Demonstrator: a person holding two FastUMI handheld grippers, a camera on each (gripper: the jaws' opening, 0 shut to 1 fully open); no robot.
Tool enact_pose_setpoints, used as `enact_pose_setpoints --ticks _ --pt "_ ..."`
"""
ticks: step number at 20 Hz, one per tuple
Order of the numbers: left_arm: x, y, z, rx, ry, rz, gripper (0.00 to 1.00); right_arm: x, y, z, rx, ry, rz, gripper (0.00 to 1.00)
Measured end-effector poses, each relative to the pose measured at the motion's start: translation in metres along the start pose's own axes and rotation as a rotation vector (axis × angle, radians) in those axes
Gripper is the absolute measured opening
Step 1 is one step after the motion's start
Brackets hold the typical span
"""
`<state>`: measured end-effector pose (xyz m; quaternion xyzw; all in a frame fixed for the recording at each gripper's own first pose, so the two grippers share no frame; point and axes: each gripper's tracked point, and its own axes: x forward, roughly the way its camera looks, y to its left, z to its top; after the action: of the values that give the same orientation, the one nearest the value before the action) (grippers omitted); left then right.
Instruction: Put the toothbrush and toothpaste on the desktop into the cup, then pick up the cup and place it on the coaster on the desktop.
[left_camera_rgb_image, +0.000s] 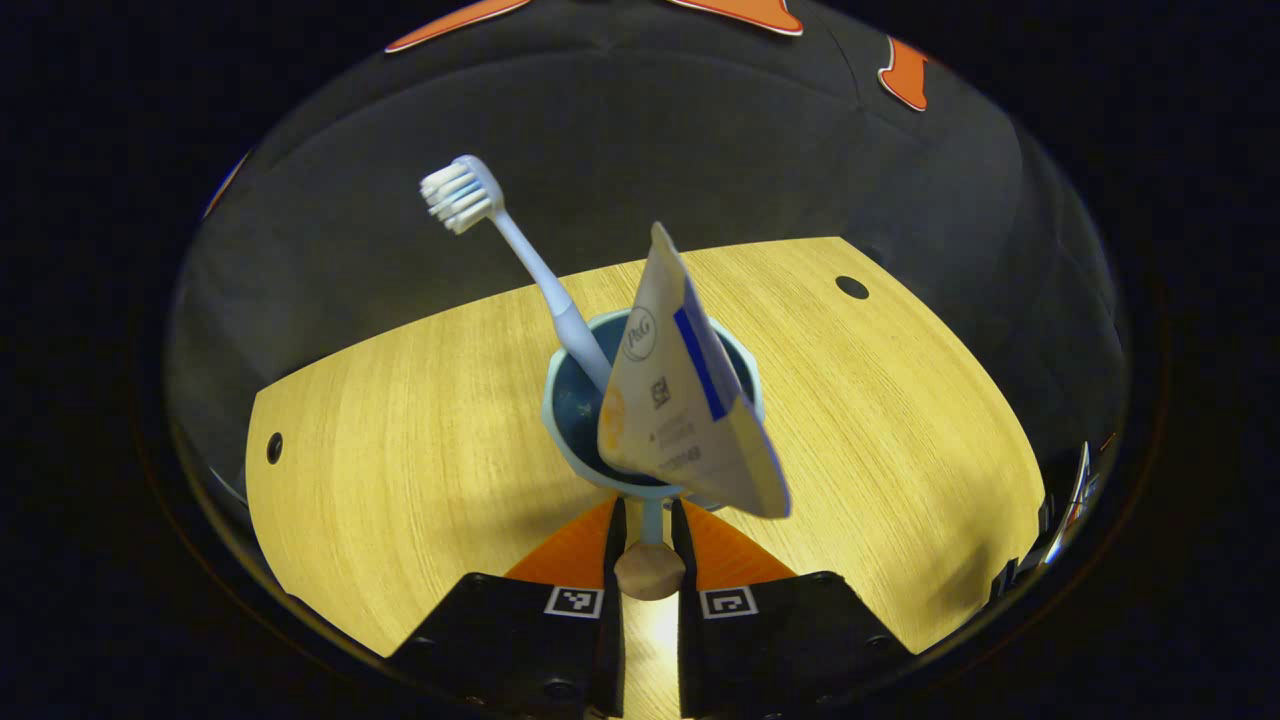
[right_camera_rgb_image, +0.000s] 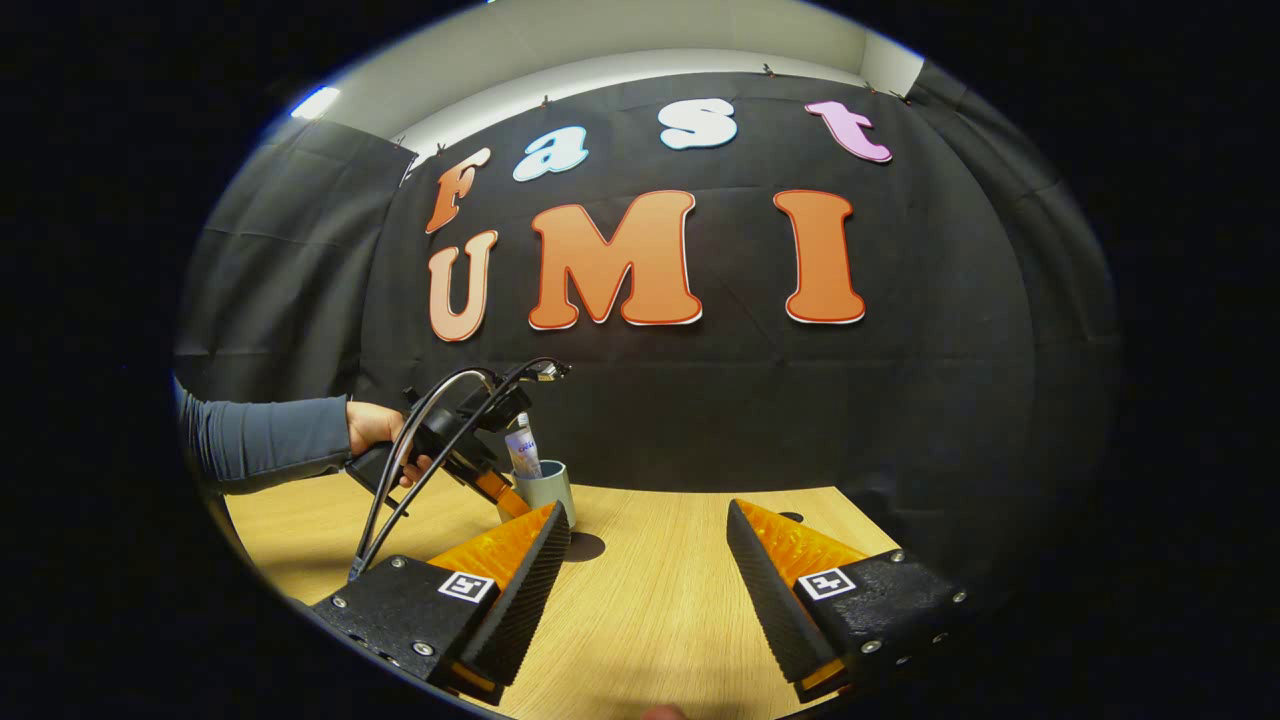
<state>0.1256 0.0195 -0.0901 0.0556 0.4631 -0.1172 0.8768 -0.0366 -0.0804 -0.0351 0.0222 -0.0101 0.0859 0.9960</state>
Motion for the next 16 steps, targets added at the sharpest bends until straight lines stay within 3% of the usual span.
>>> enact_pose_setpoints --ticks 1,2,5,6,7,8,9,10,13,14,16 --pt "0.001 0.001 -0.002 0.005 0.009 -0.004 0.20 -0.001 -0.003 -0.003 0.006 0.004 -0.003 0.90" --pt "0.000 0.001 -0.004 0.007 0.020 -0.009 0.20 -0.003 -0.005 -0.006 0.010 0.013 -0.007 0.94" --pt "-0.001 0.002 -0.006 -0.006 0.047 -0.005 0.21 -0.006 -0.014 -0.015 0.013 0.038 -0.028 0.95" --pt "-0.004 0.003 -0.007 -0.011 0.064 0.011 0.28 -0.007 -0.016 -0.016 0.014 0.044 -0.030 0.95" --pt "-0.004 0.002 -0.005 -0.008 0.066 0.018 0.21 -0.008 -0.018 -0.018 0.015 0.052 -0.035 0.95" --pt "-0.005 0.000 -0.003 -0.008 0.060 0.015 0.29 -0.008 -0.019 -0.020 0.016 0.058 -0.037 0.95" --pt "-0.012 -0.004 0.002 -0.004 0.030 0.010 0.25 -0.009 -0.019 -0.020 0.018 0.061 -0.039 0.95" --pt "-0.020 -0.006 0.006 0.000 0.010 0.007 0.27 -0.008 -0.019 -0.020 0.021 0.063 -0.041 0.95" --pt "-0.051 -0.008 0.014 0.038 -0.049 0.024 0.75 -0.005 -0.010 -0.020 0.043 0.072 -0.023 0.95" --pt "-0.062 -0.007 0.015 0.053 -0.067 0.033 0.76 -0.003 -0.006 -0.019 0.046 0.073 -0.016 0.95" --pt "-0.079 -0.009 0.014 0.063 -0.115 0.023 0.89 0.001 0.001 -0.013 0.042 0.063 -0.012 0.95"
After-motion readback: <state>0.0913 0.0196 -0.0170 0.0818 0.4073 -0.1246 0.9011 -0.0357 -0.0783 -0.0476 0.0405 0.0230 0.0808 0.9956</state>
